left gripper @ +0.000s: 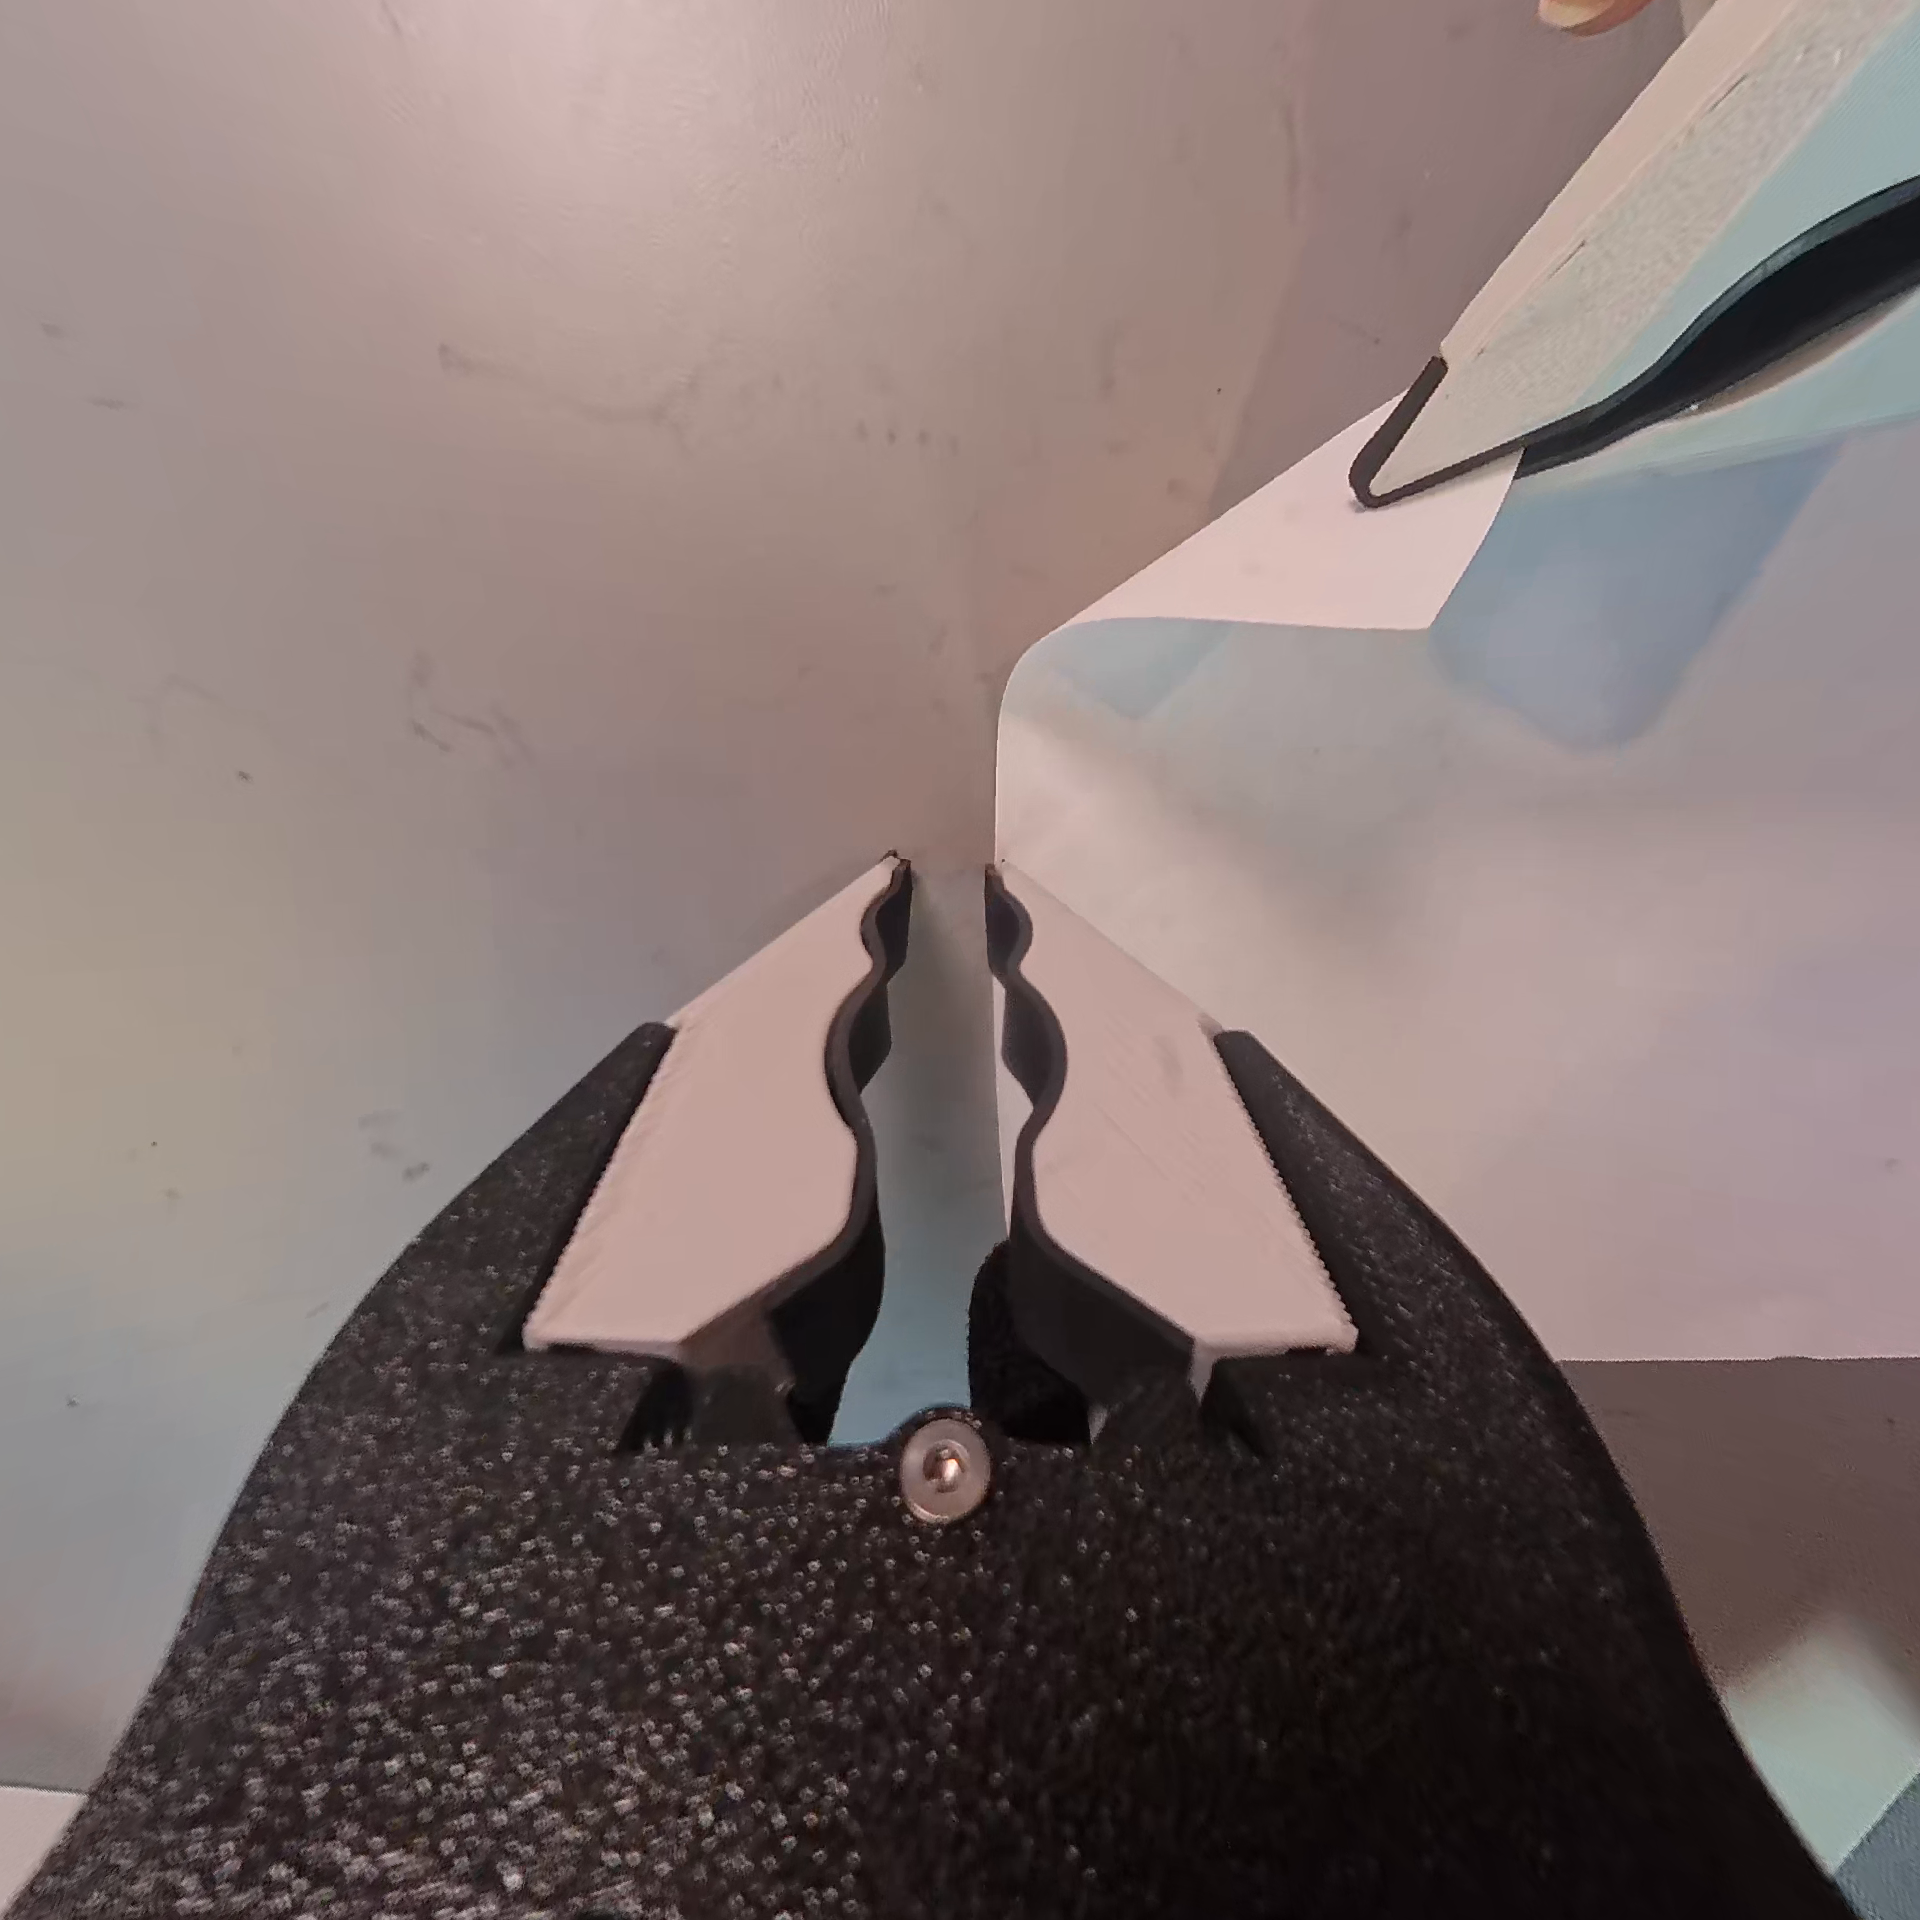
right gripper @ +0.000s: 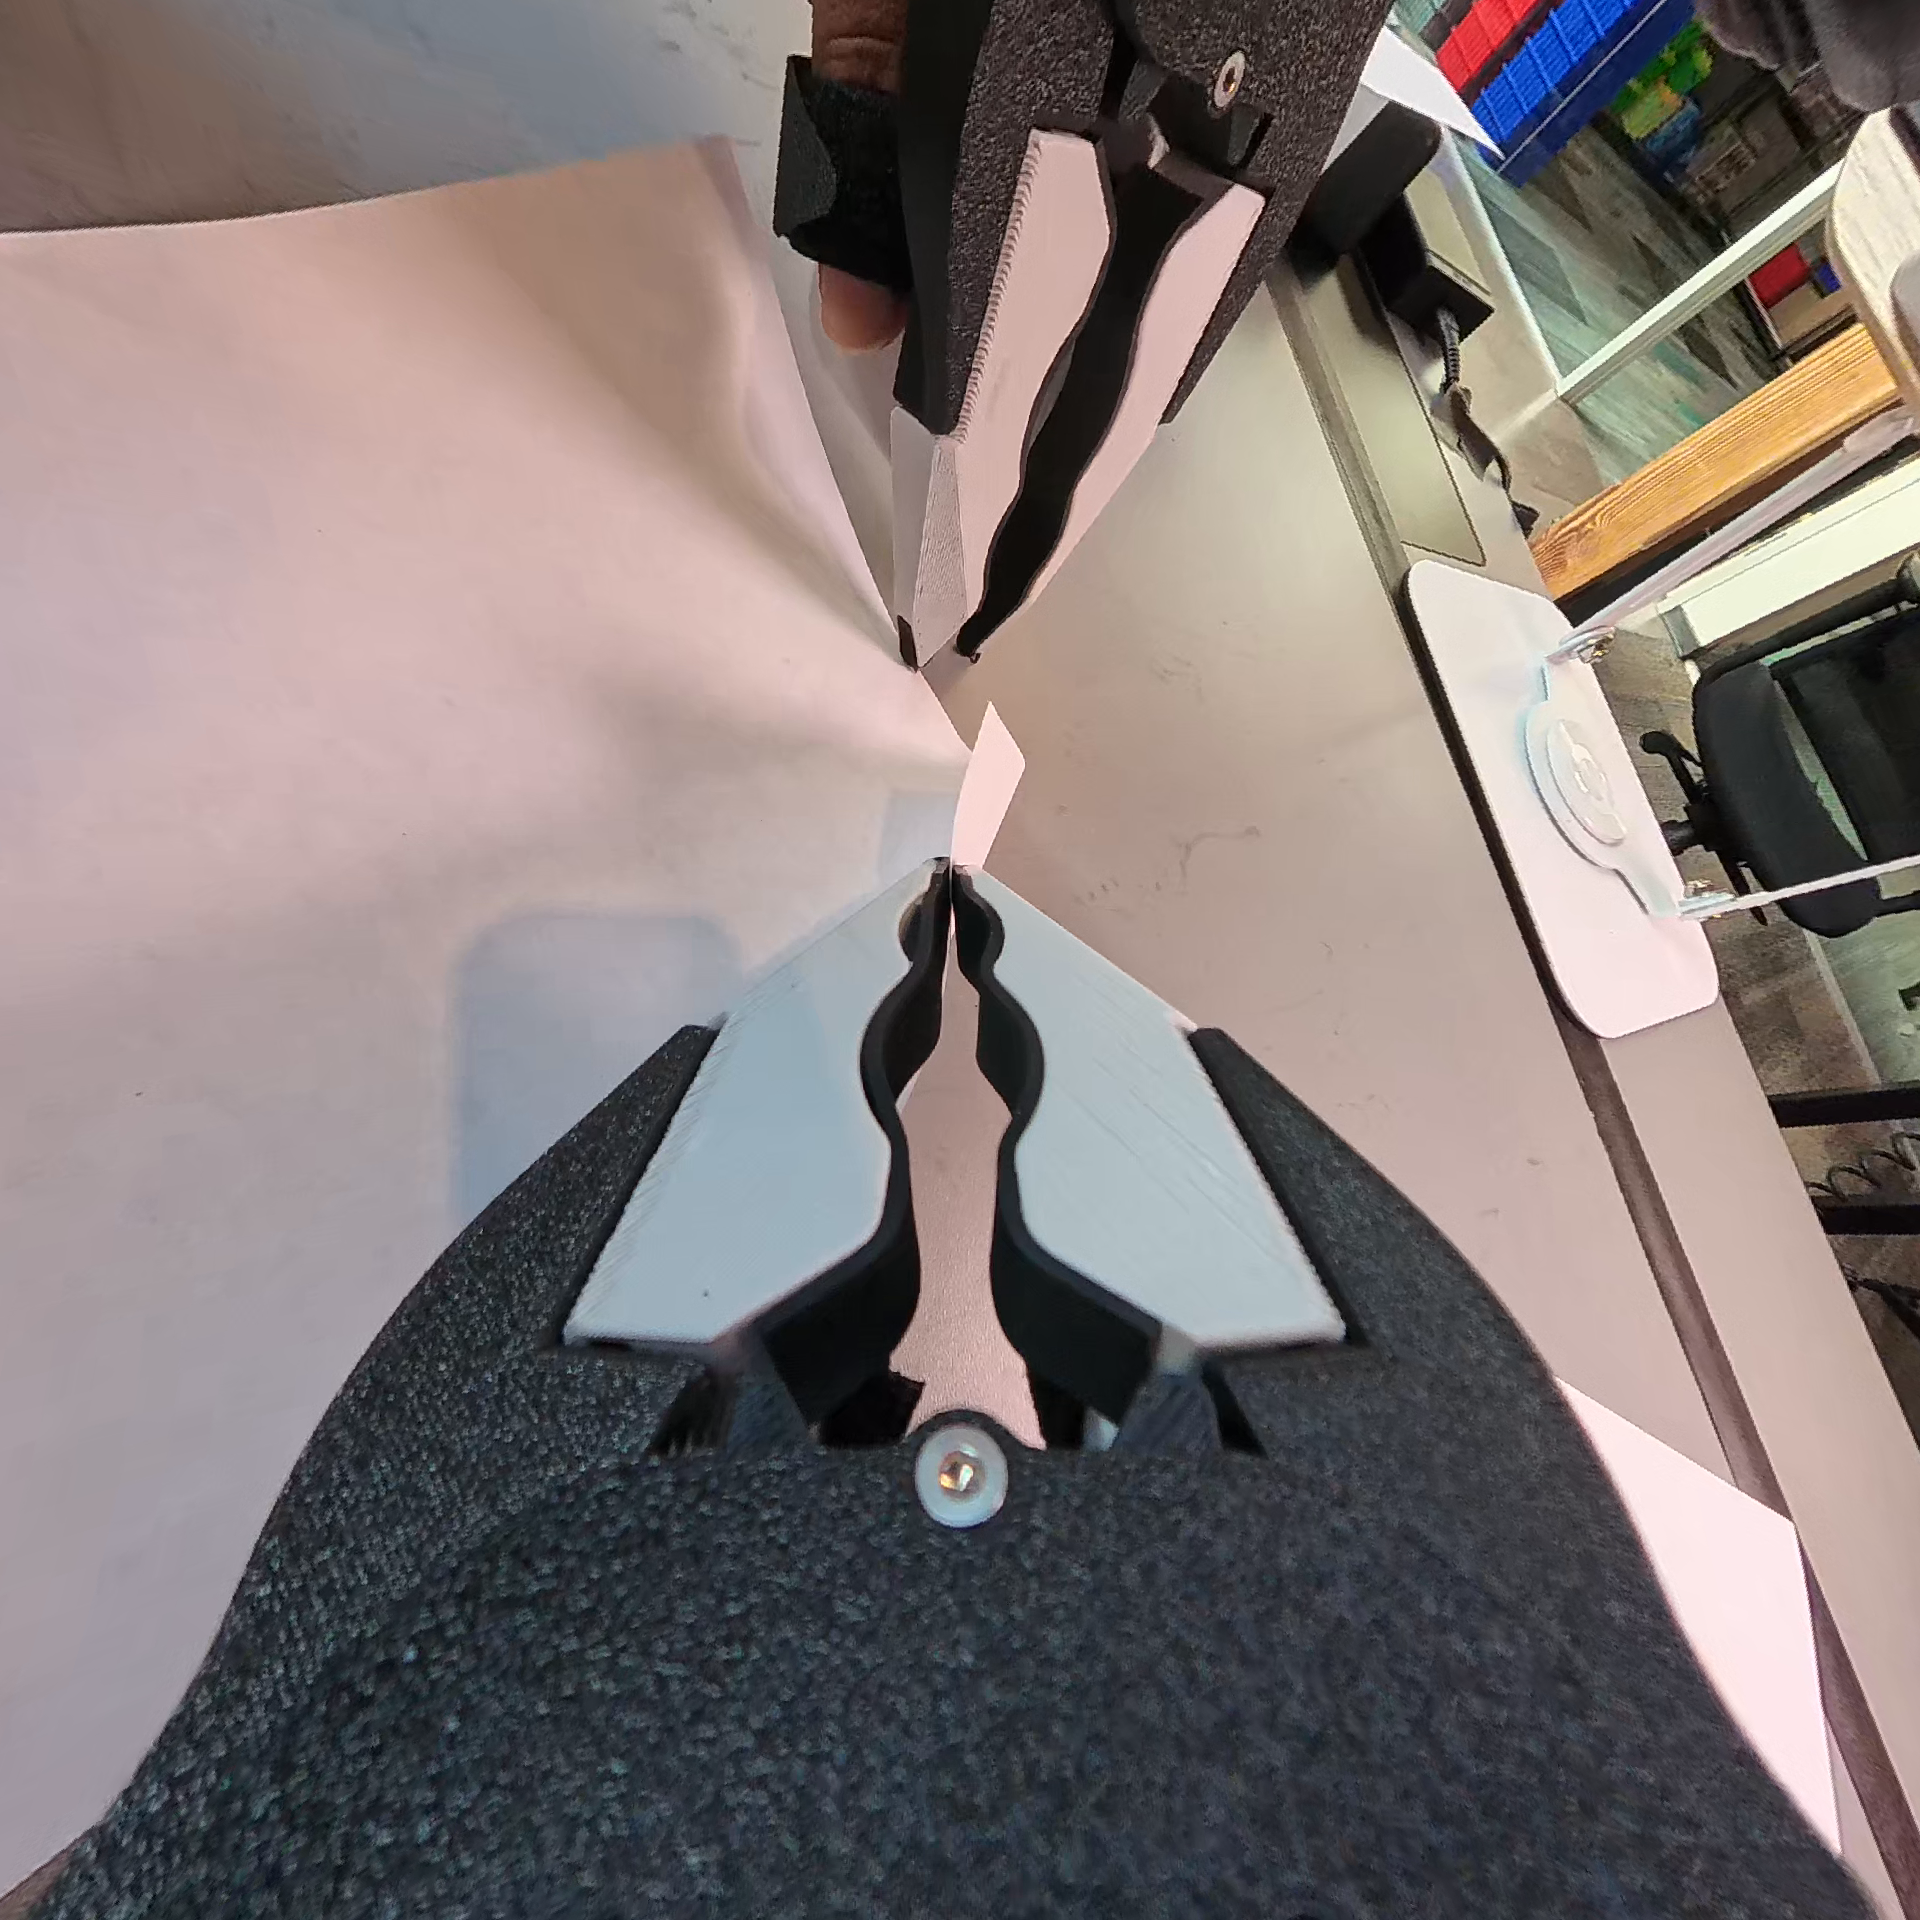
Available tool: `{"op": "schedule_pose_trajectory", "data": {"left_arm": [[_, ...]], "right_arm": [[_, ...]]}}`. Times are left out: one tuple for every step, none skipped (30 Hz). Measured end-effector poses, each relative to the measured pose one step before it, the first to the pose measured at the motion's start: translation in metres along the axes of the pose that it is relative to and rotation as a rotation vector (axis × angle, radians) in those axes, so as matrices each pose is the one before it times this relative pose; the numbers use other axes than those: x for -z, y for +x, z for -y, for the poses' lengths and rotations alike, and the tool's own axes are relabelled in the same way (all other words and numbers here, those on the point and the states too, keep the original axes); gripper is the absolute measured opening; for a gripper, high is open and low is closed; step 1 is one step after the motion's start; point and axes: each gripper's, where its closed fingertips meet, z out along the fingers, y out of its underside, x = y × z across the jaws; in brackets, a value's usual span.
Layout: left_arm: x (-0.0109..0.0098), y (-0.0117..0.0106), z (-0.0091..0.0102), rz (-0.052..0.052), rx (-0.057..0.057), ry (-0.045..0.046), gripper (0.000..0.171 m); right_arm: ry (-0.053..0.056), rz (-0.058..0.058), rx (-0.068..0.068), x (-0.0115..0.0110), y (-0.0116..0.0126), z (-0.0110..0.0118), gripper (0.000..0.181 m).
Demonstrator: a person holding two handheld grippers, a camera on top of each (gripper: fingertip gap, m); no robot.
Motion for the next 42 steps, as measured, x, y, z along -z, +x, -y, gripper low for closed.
{"op": "schedule_pose_trajectory", "data": {"left_arm": [[0.00007, -0.00014, -0.00022, 0.0026, -0.0048, -0.00044, 0.013], [0.00011, 0.00001, -0.00006, 0.0018, -0.0034, -0.00002, 0.013], [0.00007, 0.00003, -0.00018, 0.0017, -0.0032, -0.0007, 0.013], [0.0001, 0.00005, -0.00048, 0.0014, -0.0035, -0.00257, 0.014], [0.00022, 0.00001, -0.00041, 0.0005, -0.0029, -0.00384, 0.014], [0.00004, -0.00003, -0.00026, 0.0002, -0.0021, -0.00259, 0.014], [0.00004, -0.00005, -0.00005, 0.0002, -0.0023, -0.00129, 0.014], [0.00006, 0.00005, -0.00009, 0.0006, -0.0041, -0.00151, 0.014], [0.00008, 0.0, -0.00013, 0.0003, -0.0034, -0.00185, 0.014], [0.00019, 0.00005, -0.00039, -0.0007, -0.0026, -0.00277, 0.015], [0.00013, -0.00006, -0.00052, -0.0016, -0.002, -0.00256, 0.015], [0.00021, -0.00011, -0.00029, -0.0025, 0.0004, 0.00003, 0.015], [-0.00005, -0.00003, 0.00001, -0.0021, -0.0007, 0.00198, 0.015], [0.00006, 0.00006, 0.0, -0.0006, -0.0023, 0.00169, 0.015], [0.00003, -0.00001, -0.00012, 0.0004, -0.0033, 0.00012, 0.015], [0.00014, -0.00001, -0.00034, 0.0006, -0.0051, -0.00147, 0.015], [0.00016, -0.00004, -0.00036, -0.0009, -0.0024, -0.00162, 0.016], [0.00006, 0.00011, -0.00018, -0.0024, -0.0002, 0.00015, 0.016], [0.0001, -0.00003, -0.00008, -0.0026, -0.0005, 0.00161, 0.016], [0.00005, -0.00003, 0.00008, -0.0021, 0.0004, 0.00178, 0.016], [0.0, -0.00001, -0.00006, -0.0008, -0.0007, 0.00102, 0.016], [0.00001, -0.00006, -0.00008, 0.0007, -0.0036, 0.00039, 0.016], [0.00009, 0.00003, 0.00001, 0.0004, -0.0019, 0.00034, 0.016], [0.00002, -0.00005, -0.00005, -0.0003, -0.0014, -0.00034, 0.016], [0.00007, 0.00006, -0.00017, -0.0005, -0.0031, -0.00073, 0.016], [0.00008, -0.00001, -0.00022, -0.001, -0.0013, -0.00015, 0.016], [0.00009, 0.00004, -0.00026, -0.0017, -0.0008, 0.00011, 0.016], [0.00019, 0.00006, -0.00029, -0.0018, -0.0009, 0.0006, 0.016], [0.00009, -0.00002, -0.00031, -0.0012, -0.0009, 0.00066, 0.017], [0.00012, 0.00001, -0.00036, -0.0001, -0.0013, -0.0002, 0.017], [0.00008, 0.00008, -0.00023, 0.0005, -0.001, -0.00026, 0.017], [0.00005, 0.00003, -0.00014, 0.0007, -0.0013, -0.00052, 0.017], [-0.00002, -0.00002, -0.00018, 0.0007, -0.001, -0.00111, 0.017], [0.00008, 0.00008, -0.00013, 0.0004, -0.002, -0.0019, 0.017], [0.0001, 0.00013, -0.00022, 0.0, -0.0011, -0.00116, 0.017], [-0.00001, -0.00001, 0.0, 0.0, 0.0007, 0.00046, 0.017], [-0.00001, -0.00006, -0.00001, 0.0003, 0.0008, 0.00042, 0.017], [0.0, 0.00006, -0.00001, 0.0008, 0.0003, -0.00012, 0.017], [-0.00006, 0.0, -0.00012, 0.0012, -0.0016, -0.00066, 0.017], [0.00009, 0.00006, -0.0002, 0.0006, -0.001, -0.00098, 0.017], [0.00015, 0.00003, -0.00034, -0.0004, -0.0004, -0.0015, 0.017], [0.00012, 0.00008, -0.00033, -0.0004, 0.0002, -0.00043, 0.018]], "right_arm": [[-0.0002, -0.0002, -0.0005, 0.00011, -0.00001, -0.00025, 0.0], [0.0004, 0.0003, 0.0, 0.00019, -0.00003, 0.00002, 0.0], [0.0001, -0.0008, -0.0004, 0.00011, 0.0002, -0.00002, 0.0], [-0.0001, -0.0007, -0.0003, 0.00013, 0.00019, -0.00005, 0.0], [0.0002, 0.0007, -0.0008, 0.00003, -0.00002, 0.00005, 0.0], [0.0004, 0.0005, -0.0009, -0.00004, -0.00005, 0.0, 0.0], [-0.0015, -0.0011, 0.0009, 0.00003, 0.00015, -0.0001, 0.0], [-0.0009, -0.0009, 0.0016, 0.00002, 0.0001, -0.00014, 0.0], [0.0005, 0.0002, -0.0002, 0.00005, -0.00006, 0.00002, 0.0], [-0.0007, 0.0, -0.0011, 0.0001, 0.00008, -0.00025, 0.0], [-0.0009, 0.0004, -0.0006, -0.00002, 0.00003, -0.00029, 0.0], [0.0004, 0.0, -0.0007, 0.00012, 0.0, -0.0001, 0.0], [0.0002, 0.0, -0.0003, 0.00004, 0.00002, 0.0001, 0.0], [0.0009, 0.0003, 0.0001, 0.00008, 0.0, 0.00014, 0.0], [-0.0002, -0.0006, 0.0003, 0.00002, 0.0001, -0.00003, 0.0], [-0.0012, -0.0001, -0.0002, -0.00001, 0.00011, -0.00016, 0.0], [-0.0002, 0.0008, -0.0017, -0.00001, 0.00004, -0.00035, 0.0], [-0.0006, 0.0011, -0.0016, -0.00003, -0.00013, -0.00042, 0.0], [-0.0009, -0.0001, -0.0004, 0.00007, 0.0001, -0.00035, 0.0], [0.0004, -0.0002, -0.0003, 0.00014, -0.00003, -0.00005, 0.0], [0.0, -0.0003, -0.0009, 0.00012, 0.0001, -0.00003, 0.0], [-0.0005, 0.0001, 0.0, 0.00007, 0.00012, -0.00005, 0.0], [0.0, -0.0003, -0.0002, 0.00007, 0.00009, -0.0001, 0.0], [-0.0012, -0.0011, -0.0011, 0.0, 0.0002, -0.00034, 0.0], [-0.0019, -0.0005, -0.0014, 0.00007, 0.00031, -0.00046, 0.0], [-0.0003, 0.0002, -0.0017, 0.00006, 0.00019, -0.00046, 0.0], [0.0006, 0.0004, -0.0027, 0.00012, 0.00011, -0.00015, 0.0], [0.001, 0.0012, -0.0025, 0.00005, -0.00012, -0.00012, 0.0], [-0.0002, 0.0001, -0.001, 0.0, -0.00001, -0.00007, 0.0], [-0.0008, 0.0001, 0.0005, 0.00001, -0.00002, -0.00019, 0.0], [-0.0004, 0.0, 0.0005, -0.00018, -0.00007, 0.00003, 0.0], [-0.0007, 0.0005, -0.0002, -0.00024, -0.00006, -0.00018, 0.0], [-0.0008, 0.0001, -0.0005, -0.00009, 0.00001, -0.00018, 0.0], [-0.0009, 0.0005, -0.0009, -0.00011, 0.00001, -0.00023, 0.0], [0.0012, 0.0007, -0.0011, 0.00008, -0.00021, 0.00005, 0.0], [0.0, -0.0001, 0.0, 0.0001, -0.00009, -0.00001, 0.0], [0.0005, -0.0006, 0.0011, 0.00013, 0.00003, 0.00018, 0.0], [-0.0001, -0.001, 0.0002, 0.00014, 0.00008, 0.00022, 0.0], [-0.0002, 0.0, -0.0004, 0.0, 0.00006, -0.00008, 0.0], [-0.0002, 0.0005, -0.001, 0.0, 0.00006, -0.0003, 0.0], [-0.0012, 0.0007, -0.0013, -0.00007, -0.00002, -0.00045, 0.0], [0.0008, 0.0007, -0.0014, 0.00001, -0.00013, 0.00001, 0.0]]}}
